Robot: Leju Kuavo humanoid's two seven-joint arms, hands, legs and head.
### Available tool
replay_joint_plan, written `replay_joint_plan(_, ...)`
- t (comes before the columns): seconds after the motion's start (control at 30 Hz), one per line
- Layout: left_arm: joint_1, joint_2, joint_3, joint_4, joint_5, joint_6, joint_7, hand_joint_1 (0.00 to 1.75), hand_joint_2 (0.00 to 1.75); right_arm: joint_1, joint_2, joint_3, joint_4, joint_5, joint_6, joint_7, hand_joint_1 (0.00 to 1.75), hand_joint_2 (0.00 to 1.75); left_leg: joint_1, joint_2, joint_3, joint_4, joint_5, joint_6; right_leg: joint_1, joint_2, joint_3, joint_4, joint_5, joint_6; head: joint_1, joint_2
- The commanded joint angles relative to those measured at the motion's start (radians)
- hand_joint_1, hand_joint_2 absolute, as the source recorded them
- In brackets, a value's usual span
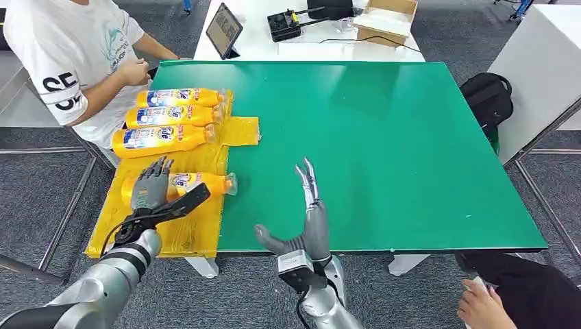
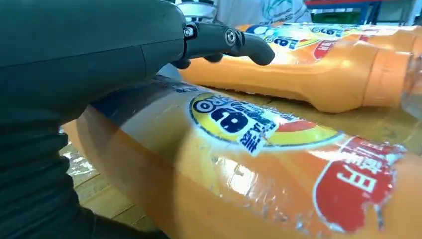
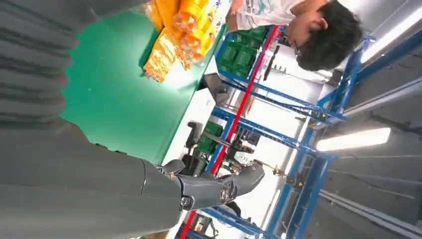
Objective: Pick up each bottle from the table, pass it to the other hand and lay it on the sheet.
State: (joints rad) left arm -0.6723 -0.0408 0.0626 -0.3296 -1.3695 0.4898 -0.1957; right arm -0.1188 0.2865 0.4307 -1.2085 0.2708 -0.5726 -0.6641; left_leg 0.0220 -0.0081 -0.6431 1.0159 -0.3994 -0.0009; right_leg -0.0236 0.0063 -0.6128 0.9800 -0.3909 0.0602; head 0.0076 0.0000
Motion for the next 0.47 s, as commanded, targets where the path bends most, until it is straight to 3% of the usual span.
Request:
replay_joint_plan(0.03, 0.006, -0.023, 0.098, 0.079, 0.055, -0.076, -0.067, 0.0, 0.0, -0.047, -0.004, -0.031, 0.107, -0.016, 0.031, -0.034, 0.0, 1.75, 0.0, 0.002, 0.005, -0.002, -0.001, 0.001, 0.0, 0.001, 0.004, -0.002, -0.001, -0.003, 0.0, 0.0)
replay_joint_plan(0.23, 0.005, -0.026, 0.112, 0.076, 0.072, -0.1, -0.1, 0.0, 0.0, -0.053, 0.0, -0.044, 0.121, -0.024, 0.046, -0.034, 0.0, 1.75, 0.0, 0.0, 0.007, -0.001, -0.001, 0.001, 0.0, 0.0, 0.006, -0.002, -0.001, -0.003, 0.0, 0.0)
replay_joint_plan(0.3, 0.002, -0.026, 0.133, 0.077, 0.099, -0.155, -0.141, 0.0, 0.0, -0.056, 0.003, -0.055, 0.133, -0.028, 0.059, -0.034, 0.0, 1.75, 0.0, -0.001, 0.006, -0.001, 0.0, 0.001, 0.0, 0.0, 0.006, -0.001, -0.002, -0.003, 0.0, 0.0)
replay_joint_plan(0.37, 0.004, -0.045, 0.22, 0.059, 0.21, -0.26, -0.266, 0.0, 0.0, -0.053, 0.006, -0.071, 0.135, -0.021, 0.067, -0.034, 0.0, 1.75, 0.0, 0.0, 0.007, -0.002, 0.0, 0.001, 0.0, 0.0, 0.006, -0.002, -0.002, -0.004, 0.0, 0.0)
replay_joint_plan(0.47, -0.008, -0.055, 0.217, 0.047, 0.232, -0.365, -0.326, 0.0, 0.0, -0.053, 0.009, -0.088, 0.142, -0.013, 0.084, -0.034, 0.0, 1.75, 0.0, -0.003, 0.008, -0.002, 0.001, 0.001, 0.0, -0.003, 0.007, -0.002, -0.002, -0.004, 0.0, 0.0)
